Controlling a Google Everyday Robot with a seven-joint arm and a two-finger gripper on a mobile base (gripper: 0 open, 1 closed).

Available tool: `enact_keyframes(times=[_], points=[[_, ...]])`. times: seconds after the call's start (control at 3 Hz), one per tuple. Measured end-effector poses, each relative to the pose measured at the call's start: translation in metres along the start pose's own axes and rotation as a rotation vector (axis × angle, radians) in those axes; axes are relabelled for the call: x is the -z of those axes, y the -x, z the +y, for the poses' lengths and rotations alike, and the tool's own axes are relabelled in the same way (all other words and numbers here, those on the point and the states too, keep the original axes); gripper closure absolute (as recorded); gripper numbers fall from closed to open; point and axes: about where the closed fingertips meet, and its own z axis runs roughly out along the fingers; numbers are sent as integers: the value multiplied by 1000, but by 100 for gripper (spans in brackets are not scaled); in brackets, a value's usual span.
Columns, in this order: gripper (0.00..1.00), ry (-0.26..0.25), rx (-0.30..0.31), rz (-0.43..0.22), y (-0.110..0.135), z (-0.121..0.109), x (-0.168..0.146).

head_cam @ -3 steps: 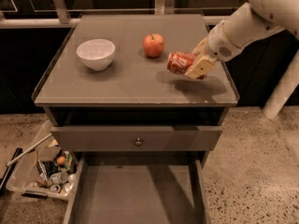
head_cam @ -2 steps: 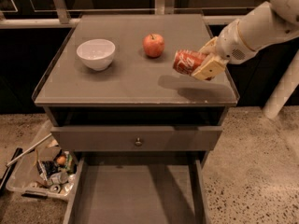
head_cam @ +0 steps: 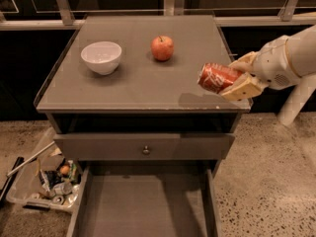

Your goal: Place coke can into middle drawer

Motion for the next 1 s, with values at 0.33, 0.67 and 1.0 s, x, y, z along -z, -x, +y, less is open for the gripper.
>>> enact_keyframes(times=[0.33,0.67,1.0], points=[[100,-11,-40,-13,-18,29,10],[100,-2,-94,-8,-32,56,5],[100,11,-153,7,-49,85,-21]])
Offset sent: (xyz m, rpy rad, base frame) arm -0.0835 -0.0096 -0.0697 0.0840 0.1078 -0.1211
